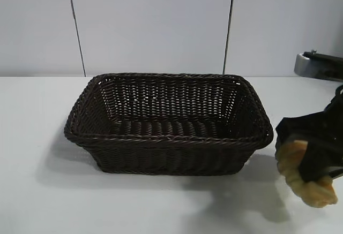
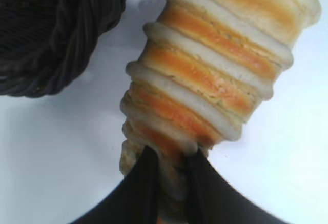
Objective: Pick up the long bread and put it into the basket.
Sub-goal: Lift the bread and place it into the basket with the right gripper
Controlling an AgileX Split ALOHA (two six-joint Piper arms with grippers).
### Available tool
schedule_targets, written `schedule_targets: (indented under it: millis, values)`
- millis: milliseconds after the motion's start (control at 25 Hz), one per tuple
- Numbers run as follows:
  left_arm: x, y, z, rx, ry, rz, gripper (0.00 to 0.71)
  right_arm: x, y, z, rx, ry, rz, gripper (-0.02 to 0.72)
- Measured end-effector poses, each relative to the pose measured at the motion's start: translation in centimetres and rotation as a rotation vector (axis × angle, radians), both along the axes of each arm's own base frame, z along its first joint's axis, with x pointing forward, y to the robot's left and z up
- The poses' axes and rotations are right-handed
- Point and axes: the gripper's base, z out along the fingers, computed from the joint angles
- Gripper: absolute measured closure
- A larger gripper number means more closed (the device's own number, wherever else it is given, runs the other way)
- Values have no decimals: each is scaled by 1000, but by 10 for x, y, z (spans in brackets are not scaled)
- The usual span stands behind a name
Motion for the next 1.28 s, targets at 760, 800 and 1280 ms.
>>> schedule_targets:
  millis: [760,800,1280]
  values:
    - [0,0,0,0,0,0,16,80,41,48,31,-126,320,598]
    - [0,0,0,0,0,0,16,83,47,47,19,-135,376,598]
    - [0,0,0,0,0,0,16,103,132,4,-233,-290,1184,598]
